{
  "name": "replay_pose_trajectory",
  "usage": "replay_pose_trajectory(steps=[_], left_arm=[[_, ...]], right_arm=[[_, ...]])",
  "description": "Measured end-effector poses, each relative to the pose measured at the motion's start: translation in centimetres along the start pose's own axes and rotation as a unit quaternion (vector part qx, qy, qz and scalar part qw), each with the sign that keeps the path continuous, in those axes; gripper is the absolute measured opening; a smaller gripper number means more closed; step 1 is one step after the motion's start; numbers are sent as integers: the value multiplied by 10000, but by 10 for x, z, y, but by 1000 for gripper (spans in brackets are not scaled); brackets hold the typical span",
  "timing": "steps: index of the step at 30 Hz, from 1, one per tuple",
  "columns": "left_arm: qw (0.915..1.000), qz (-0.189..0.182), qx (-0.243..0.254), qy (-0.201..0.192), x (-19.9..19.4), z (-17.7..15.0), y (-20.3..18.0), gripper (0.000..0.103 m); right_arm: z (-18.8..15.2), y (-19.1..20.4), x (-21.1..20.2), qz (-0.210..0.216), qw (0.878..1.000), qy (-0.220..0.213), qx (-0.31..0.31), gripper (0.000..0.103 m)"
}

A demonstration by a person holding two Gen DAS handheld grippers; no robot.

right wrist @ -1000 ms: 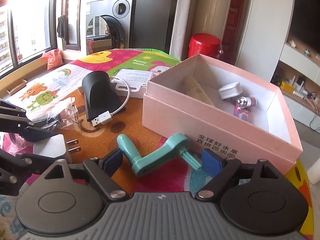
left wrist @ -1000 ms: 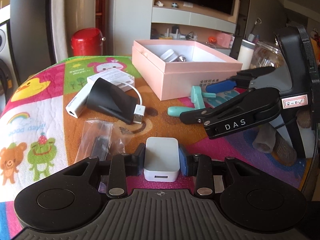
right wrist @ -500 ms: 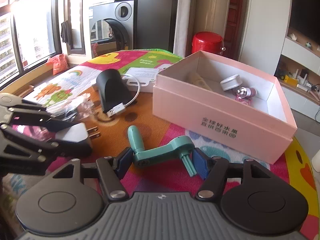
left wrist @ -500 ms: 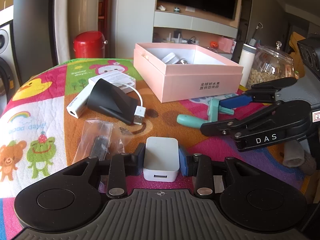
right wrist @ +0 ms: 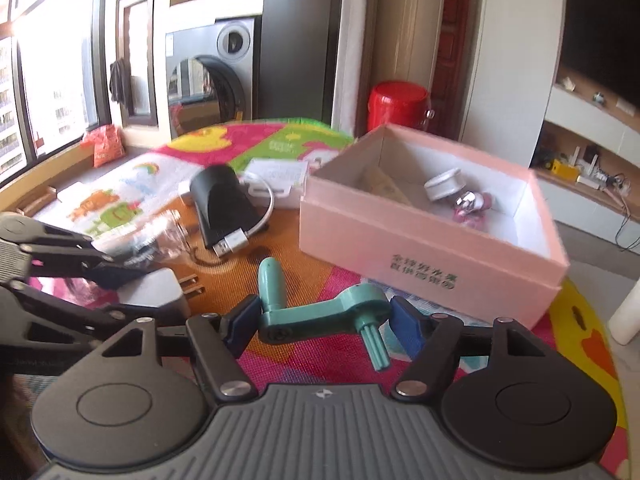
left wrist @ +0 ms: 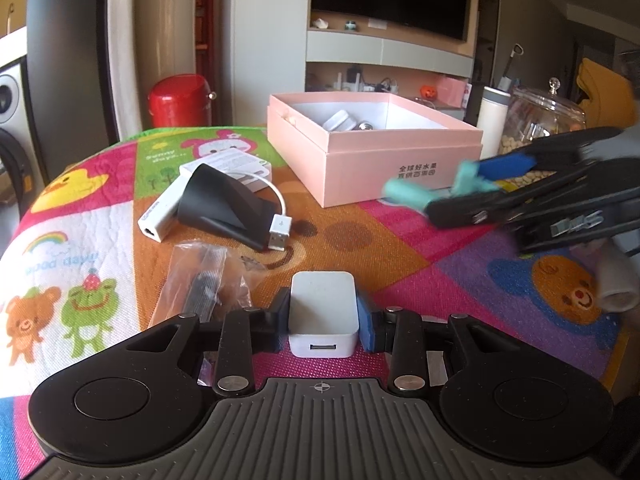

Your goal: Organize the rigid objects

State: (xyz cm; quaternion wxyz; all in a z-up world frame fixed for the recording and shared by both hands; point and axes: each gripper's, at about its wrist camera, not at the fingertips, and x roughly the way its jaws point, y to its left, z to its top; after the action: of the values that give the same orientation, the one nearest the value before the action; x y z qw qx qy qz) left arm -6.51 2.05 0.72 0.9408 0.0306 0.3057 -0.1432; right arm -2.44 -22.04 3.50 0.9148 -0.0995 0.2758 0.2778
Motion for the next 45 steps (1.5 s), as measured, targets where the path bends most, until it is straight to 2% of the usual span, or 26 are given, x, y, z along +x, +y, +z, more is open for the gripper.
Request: replay_pose_trajectory(steps=[3,5,7,11,16,18,20,21,23,26,30,32,35,37,39,40,43,45], left_arm=[[9999,-65,-78,57,0,3,0,37],[9994,-292,-167,111,0,9,-1,37],[9987,-487,-117,6,-6,21,-6,37],[9960,-591,323,-584,-22,68,-21,37],[9864,-513,631,-1430,-15,162,-34,37],[9876,-579,374,-1407,5,200,-31,38],[9896,-834,-324,-1122,29,225,-14,37],[9878,-952,-662,-1042,37,230,-5,36],[9840,-1025,-983,-1074,44,226,8,36],[9851,-858,-977,-1129,37,197,21,36],[9896,-641,-954,-861,14,133,38,36],[9929,-430,-859,-707,1,102,46,36],[9962,-65,-805,-320,-7,74,62,36],[9955,166,-922,-120,-10,59,73,36],[9944,344,-1003,11,-12,50,80,36],[9941,403,-1010,66,-12,46,81,36],[9934,428,-1043,198,-14,31,83,36],[9928,305,-1129,245,-13,22,85,37]], right_arm=[[-1,-7,-36,-59,9993,-331,133,71],[-2,-14,-56,-172,9984,-501,182,71],[-5,-20,-73,-339,9972,-628,210,71],[-8,-31,-94,-690,9938,-831,246,71],[-8,-40,-101,-844,9909,-988,354,71],[-6,-41,-100,-833,9908,-994,385,71],[-4,-41,-98,-827,9909,-971,417,71],[-3,-40,-98,-861,9908,-964,407,71],[-4,-37,-101,-981,9897,-999,308,71],[-12,-38,-106,-1082,9889,-992,234,71],[-14,-53,-98,-1165,9891,-734,526,71],[-8,-59,-97,-1108,9884,-778,683,71],[21,-68,-98,-994,9863,-1103,723,71],[59,-76,-95,-980,9823,-1434,697,71],[100,-85,-83,-1141,9767,-1640,787,72],[118,-88,-72,-1307,9745,-1652,774,77],[147,-83,-32,-1666,9766,-1215,616,79],[145,-75,-12,-1162,9862,-849,813,79]])
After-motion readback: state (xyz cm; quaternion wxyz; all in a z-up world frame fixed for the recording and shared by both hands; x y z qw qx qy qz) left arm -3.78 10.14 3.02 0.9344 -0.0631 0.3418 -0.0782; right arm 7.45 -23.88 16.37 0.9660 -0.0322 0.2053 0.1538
